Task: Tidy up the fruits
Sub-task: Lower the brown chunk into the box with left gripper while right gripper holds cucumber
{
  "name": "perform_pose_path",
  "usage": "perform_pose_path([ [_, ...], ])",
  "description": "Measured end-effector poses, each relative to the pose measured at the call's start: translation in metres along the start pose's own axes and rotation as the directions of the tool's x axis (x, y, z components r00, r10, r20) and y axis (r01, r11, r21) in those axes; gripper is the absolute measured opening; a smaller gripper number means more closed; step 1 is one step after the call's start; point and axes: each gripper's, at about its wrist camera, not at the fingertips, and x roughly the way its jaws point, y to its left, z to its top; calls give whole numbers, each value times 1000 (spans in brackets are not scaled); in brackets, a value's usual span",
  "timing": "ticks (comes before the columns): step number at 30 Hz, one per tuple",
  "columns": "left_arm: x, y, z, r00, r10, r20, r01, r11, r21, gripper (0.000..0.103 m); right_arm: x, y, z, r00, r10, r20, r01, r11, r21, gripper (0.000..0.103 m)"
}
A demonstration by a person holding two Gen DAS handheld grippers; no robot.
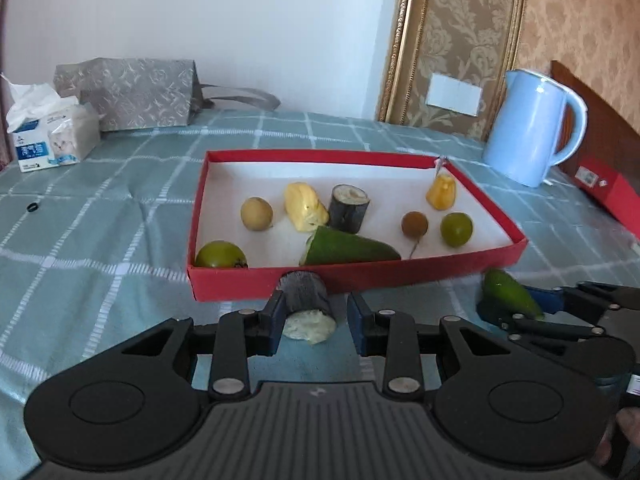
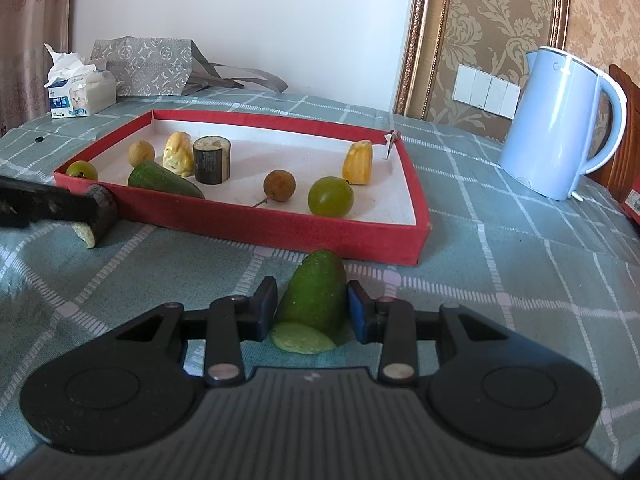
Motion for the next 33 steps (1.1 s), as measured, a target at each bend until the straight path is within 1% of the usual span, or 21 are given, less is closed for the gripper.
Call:
perform_pose_path([
  [5,12,-3,-1,999,47,6,-47,999,7,33,0,0,0,1000,1,0,-1,1000,1,36],
  [6,15,-1,-2,999,49,-6,-49,999,-1,35,0,0,0,1000,1,0,-1,1000,2,36],
  [9,26,4,-4,998,33,-46,-35,999,-34,36,0,-1,0,1000,1,0,-1,1000,2,36],
  [12,29,2,-6,999,45,-32,-45,999,-22,38,0,-1,0,1000,1,0,-1,1000,2,36],
  [21,25,-5,-12,998,61,6,-61,997,38,36,0,0,0,1000,1,-2,-1,1000,3,36],
  [23,21,-6,-14,998,57,12,-58,997,45,36,0,0,0,1000,0,-1,0,1000,1,36],
  [26,10,-7,-15,998,46,42,-48,998,50,36,0,0,0,1000,-1,-1,1,1000,-1,36],
  [28,4,-7,-11,997,41,58,-44,998,44,35,0,0,0,1000,-3,-1,3,1000,-4,36],
  [29,1,-6,-8,997,37,65,-40,998,41,33,0,0,0,1000,-4,-1,4,1000,-5,36],
  [31,-2,-4,4,996,30,87,-33,999,39,33,0,0,0,1000,-5,-1,5,1000,-6,36],
  [33,-1,-3,18,992,44,114,-49,998,36,33,0,0,0,1000,-5,-1,5,1000,-6,36],
])
